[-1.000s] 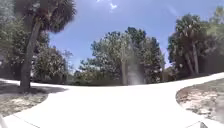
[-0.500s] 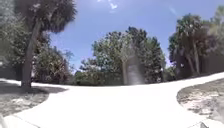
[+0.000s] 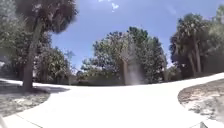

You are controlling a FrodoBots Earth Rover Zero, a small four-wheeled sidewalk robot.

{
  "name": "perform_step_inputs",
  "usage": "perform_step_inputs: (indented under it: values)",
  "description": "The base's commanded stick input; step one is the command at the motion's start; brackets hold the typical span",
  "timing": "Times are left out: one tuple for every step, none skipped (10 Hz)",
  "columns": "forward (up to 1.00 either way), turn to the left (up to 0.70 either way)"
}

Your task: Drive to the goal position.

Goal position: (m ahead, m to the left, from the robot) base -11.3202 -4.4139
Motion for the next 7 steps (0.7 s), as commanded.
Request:
perform_step_inputs:
  values:
    - [0.0,0.45]
    - [0.0,0.45]
    - [0.0,0.45]
    - [0.0,0.45]
    - [0.0,0.45]
    - [0.0,0.45]
    - [0.0,0.45]
